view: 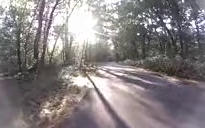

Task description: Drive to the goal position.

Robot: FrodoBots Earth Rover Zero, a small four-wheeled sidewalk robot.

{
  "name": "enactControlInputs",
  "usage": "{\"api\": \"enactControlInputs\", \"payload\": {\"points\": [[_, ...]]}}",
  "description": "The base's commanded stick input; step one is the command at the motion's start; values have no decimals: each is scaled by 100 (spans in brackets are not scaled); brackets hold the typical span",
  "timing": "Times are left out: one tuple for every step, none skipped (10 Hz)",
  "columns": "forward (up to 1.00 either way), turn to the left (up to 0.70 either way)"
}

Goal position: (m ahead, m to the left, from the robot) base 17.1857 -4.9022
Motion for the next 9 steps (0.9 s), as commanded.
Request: {"api": "enactControlInputs", "payload": {"points": [[70, -1], [70, -1], [70, -1], [70, -1], [70, -1], [70, -1], [70, -1], [70, -1], [70, -33]]}}
